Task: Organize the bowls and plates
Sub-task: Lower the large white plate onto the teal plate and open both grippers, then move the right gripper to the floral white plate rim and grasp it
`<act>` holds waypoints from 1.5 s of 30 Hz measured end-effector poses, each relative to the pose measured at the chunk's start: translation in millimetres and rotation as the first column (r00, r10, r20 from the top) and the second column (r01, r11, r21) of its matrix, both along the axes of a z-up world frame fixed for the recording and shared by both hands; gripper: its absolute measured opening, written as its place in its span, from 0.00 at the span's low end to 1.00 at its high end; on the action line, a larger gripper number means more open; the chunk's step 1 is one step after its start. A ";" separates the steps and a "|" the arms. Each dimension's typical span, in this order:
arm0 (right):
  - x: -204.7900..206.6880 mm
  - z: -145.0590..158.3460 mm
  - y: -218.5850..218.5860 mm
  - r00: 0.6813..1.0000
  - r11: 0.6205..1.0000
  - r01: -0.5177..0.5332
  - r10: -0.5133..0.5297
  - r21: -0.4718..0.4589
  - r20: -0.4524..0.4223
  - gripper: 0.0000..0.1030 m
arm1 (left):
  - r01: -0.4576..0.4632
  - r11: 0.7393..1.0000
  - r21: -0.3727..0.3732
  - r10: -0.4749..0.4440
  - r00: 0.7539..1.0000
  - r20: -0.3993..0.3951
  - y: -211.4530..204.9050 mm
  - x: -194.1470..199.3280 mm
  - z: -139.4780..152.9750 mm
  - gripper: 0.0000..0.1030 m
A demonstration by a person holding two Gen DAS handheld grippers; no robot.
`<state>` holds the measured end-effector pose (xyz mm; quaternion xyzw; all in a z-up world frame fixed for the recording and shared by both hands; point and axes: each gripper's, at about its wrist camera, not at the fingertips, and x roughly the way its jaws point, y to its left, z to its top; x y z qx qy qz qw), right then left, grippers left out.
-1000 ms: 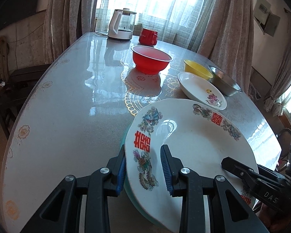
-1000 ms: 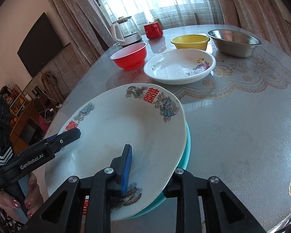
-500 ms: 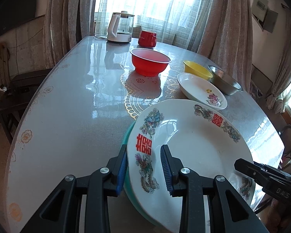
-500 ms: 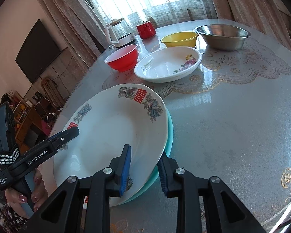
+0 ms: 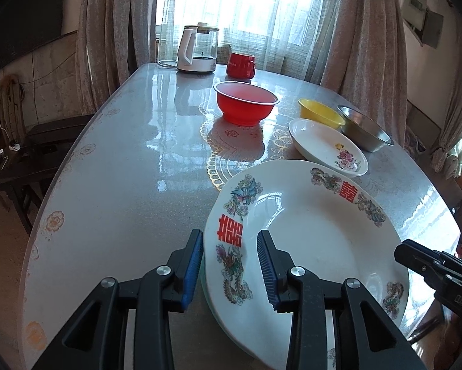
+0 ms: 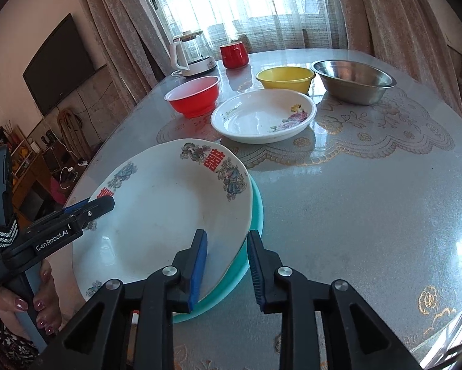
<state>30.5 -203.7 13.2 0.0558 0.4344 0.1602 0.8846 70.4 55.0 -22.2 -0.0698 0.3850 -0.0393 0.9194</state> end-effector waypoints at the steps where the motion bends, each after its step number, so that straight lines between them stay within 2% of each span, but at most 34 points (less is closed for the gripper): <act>1: -1.8 4.7 -3.6 1.000 1.000 0.011 -0.011 -0.002 0.024 0.26 | 0.000 1.000 0.003 0.000 1.000 0.004 0.0 -0.7 0.9 0.41; 4: -3.4 16.2 -11.7 0.997 1.000 0.023 -0.024 0.004 0.071 0.28 | -0.006 1.000 0.011 0.006 1.000 0.009 0.0 -1.5 2.8 0.43; 6: -2.3 17.7 -15.7 0.997 0.999 0.035 -0.036 0.017 0.075 0.29 | -0.012 1.000 0.009 0.012 1.000 0.008 -0.4 -1.8 3.9 0.48; 8: -0.5 15.5 -18.8 0.997 0.999 0.048 -0.050 0.025 0.063 0.29 | -0.021 1.000 0.004 0.021 1.000 0.013 -0.7 -2.3 5.8 0.52; 13: 0.4 5.2 -25.1 0.996 0.997 0.077 -0.078 0.025 0.031 0.30 | -0.048 0.999 -0.008 0.048 0.999 0.016 -0.1 -1.8 11.5 0.71; 22: 11.4 -9.5 -52.4 0.987 0.985 0.159 -0.158 0.068 -0.014 0.33 | -0.032 0.999 -0.010 0.032 0.999 0.032 -11.3 5.7 27.2 0.87; 31: 23.9 -16.3 -66.0 0.979 0.977 0.202 -0.201 0.066 -0.033 0.34 | 0.005 1.000 -0.015 -0.005 1.000 0.015 -30.0 21.5 32.5 0.90; 34: 30.7 -16.6 -67.4 0.978 0.976 0.206 -0.204 0.068 -0.035 0.37 | 0.026 1.000 -0.014 -0.026 1.000 0.009 -36.3 28.1 35.7 0.90; 39: 50.3 -13.7 -67.2 0.977 0.975 0.212 -0.211 0.069 -0.019 0.38 | 0.034 0.999 -0.025 -0.034 0.999 0.005 -42.7 41.7 43.3 0.91; 45: 82.3 -12.1 -65.2 0.978 0.975 0.210 -0.210 0.072 -0.019 0.38 | 0.013 0.999 -0.048 -0.015 0.999 -0.044 -44.6 61.8 43.1 0.91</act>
